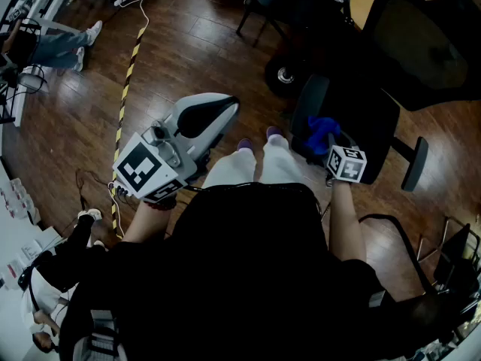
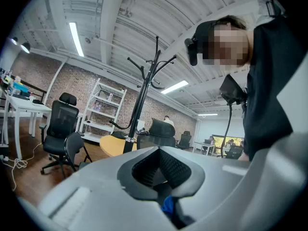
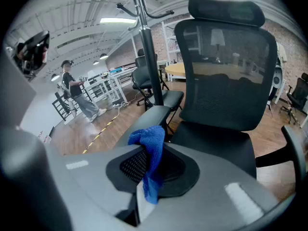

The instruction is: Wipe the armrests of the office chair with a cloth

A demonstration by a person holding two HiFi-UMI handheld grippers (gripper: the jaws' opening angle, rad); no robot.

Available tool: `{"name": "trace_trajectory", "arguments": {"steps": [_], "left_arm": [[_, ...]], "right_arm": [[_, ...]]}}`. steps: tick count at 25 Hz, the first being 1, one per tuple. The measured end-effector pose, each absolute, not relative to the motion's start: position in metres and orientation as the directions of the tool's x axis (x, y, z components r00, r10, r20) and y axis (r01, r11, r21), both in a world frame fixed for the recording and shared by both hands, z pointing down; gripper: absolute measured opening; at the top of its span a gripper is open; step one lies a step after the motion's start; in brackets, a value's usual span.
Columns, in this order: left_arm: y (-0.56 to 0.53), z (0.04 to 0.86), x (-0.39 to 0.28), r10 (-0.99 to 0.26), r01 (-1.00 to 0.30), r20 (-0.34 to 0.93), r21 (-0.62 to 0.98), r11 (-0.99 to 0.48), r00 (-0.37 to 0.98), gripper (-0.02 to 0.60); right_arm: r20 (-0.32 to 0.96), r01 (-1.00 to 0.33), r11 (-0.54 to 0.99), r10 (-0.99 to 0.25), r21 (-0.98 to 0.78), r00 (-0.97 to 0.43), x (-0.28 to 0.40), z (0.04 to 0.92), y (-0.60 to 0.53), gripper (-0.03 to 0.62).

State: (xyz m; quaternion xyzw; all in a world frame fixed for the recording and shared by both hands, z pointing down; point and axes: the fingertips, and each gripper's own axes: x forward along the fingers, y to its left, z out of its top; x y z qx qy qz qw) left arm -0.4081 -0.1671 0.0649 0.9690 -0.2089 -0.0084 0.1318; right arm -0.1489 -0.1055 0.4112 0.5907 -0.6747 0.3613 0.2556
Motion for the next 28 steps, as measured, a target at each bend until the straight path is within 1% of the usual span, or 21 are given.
{"name": "trace_trajectory", "arguments": {"steps": [4,8,12,17,22,24,26,28], "left_arm": [[-0.197,0.08,-0.402,-0.429,-0.431,0.064,0.248,-0.868,0.901,0.006],[-0.215,0.085,-0.406,-0.499,-0.502,0.083,0.268,-0.823,0.863,0.006],[-0.239,0.068,-0.425,-0.564,-0.567,0.096,0.271,-0.778,0.82,0.006],[-0.243,0.079,-0.427,-0.64,-0.645,0.123,0.28,-0.711,0.759,0.006],[-0.246,0.074,-0.437,-0.687,-0.701,0.158,0.269,-0.661,0.709,0.006],[-0.241,0.08,-0.436,-0.704,-0.717,0.161,0.269,-0.643,0.692,0.006],[-0.238,0.088,-0.436,-0.728,-0.741,0.167,0.267,-0.616,0.665,0.006],[-0.238,0.092,-0.44,-0.752,-0.759,0.161,0.288,-0.583,0.639,0.006]], "right_arm": [[0.771,-0.969,0.087,-0.591,-0.232,-0.238,-0.155,0.442,-0.154,0.04],[0.809,-0.959,0.141,-0.515,-0.245,-0.283,-0.162,0.465,-0.193,0.04],[0.85,-0.958,0.184,-0.446,-0.22,-0.281,-0.152,0.456,-0.218,0.04],[0.851,-0.945,0.278,-0.441,-0.173,-0.285,-0.132,0.475,-0.239,0.04],[0.884,-0.913,0.402,-0.397,-0.074,-0.247,-0.112,0.465,-0.285,0.04],[0.888,-0.885,0.464,-0.385,-0.05,-0.252,-0.104,0.468,-0.298,0.04],[0.894,-0.822,0.569,-0.359,-0.018,-0.268,-0.105,0.473,-0.311,0.04],[0.911,-0.719,0.695,-0.308,0.019,-0.275,-0.113,0.475,-0.32,0.038]]}}
